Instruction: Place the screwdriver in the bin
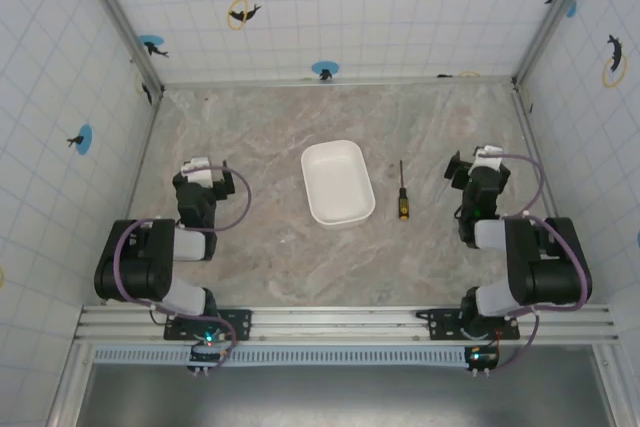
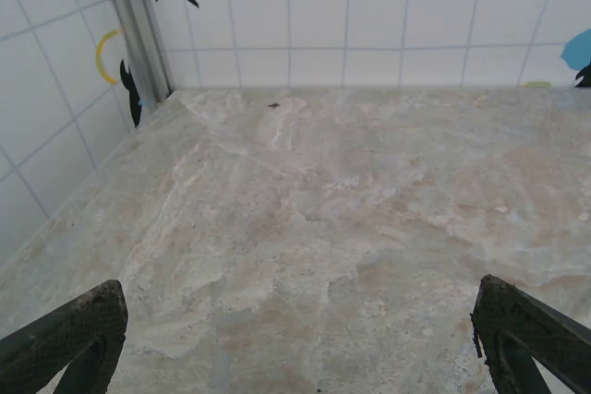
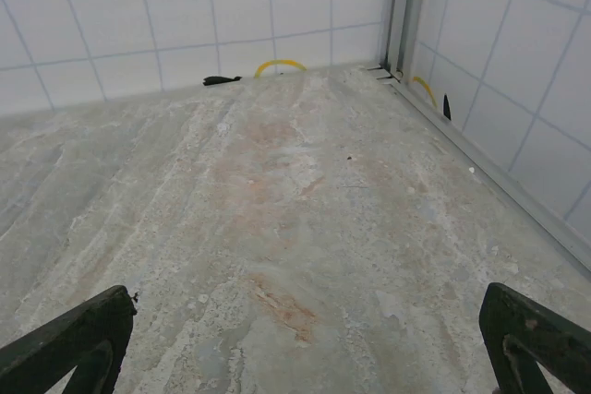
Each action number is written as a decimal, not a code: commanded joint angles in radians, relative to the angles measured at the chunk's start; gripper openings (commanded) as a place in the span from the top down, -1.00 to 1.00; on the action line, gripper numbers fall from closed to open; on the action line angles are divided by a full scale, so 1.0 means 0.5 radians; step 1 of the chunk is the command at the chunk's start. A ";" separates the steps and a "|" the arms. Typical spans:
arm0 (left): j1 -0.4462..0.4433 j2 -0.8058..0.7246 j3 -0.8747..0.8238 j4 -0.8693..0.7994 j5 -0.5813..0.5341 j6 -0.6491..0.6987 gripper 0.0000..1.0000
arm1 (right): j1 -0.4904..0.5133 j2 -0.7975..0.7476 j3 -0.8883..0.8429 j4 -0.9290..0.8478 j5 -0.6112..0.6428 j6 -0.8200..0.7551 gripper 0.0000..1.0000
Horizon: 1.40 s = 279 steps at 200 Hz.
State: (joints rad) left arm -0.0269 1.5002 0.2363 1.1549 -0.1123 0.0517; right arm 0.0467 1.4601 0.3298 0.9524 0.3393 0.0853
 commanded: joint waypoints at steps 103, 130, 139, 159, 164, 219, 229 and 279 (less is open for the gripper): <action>0.009 0.021 0.024 0.076 0.035 -0.023 -0.95 | 0.025 -0.197 -0.012 -0.103 0.086 -0.014 -0.99; 0.011 -0.045 0.094 -0.099 0.059 -0.011 -0.95 | 0.029 -0.459 0.089 -0.466 0.087 0.007 -0.99; 0.010 -0.104 0.152 -0.262 0.070 -0.007 -0.95 | 0.032 -0.545 0.141 -0.624 0.054 0.040 -0.99; 0.006 -0.294 0.257 -0.583 0.112 -0.002 -0.95 | 0.053 -0.696 0.260 -0.999 -0.034 0.097 -0.99; 0.002 -0.353 0.267 -0.643 0.125 -0.016 -0.95 | 0.062 -0.721 0.296 -1.093 -0.053 0.115 -0.99; 0.000 -0.772 0.389 -1.225 0.612 -0.638 -0.95 | 0.189 -0.730 0.602 -1.876 -0.479 0.304 -0.98; -0.012 -0.783 0.364 -1.221 0.711 -0.702 -0.95 | 0.280 -0.707 0.636 -1.956 -0.472 0.316 -0.98; -0.181 -0.786 0.257 -1.248 0.753 -0.847 -0.95 | 0.668 -0.532 0.712 -2.227 -0.421 0.476 -0.95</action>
State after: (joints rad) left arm -0.0769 1.1088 0.3851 0.5735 0.2142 -0.2947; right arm 0.3363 1.1629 0.6422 -0.0444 0.1356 0.2516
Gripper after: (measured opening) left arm 0.976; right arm 0.985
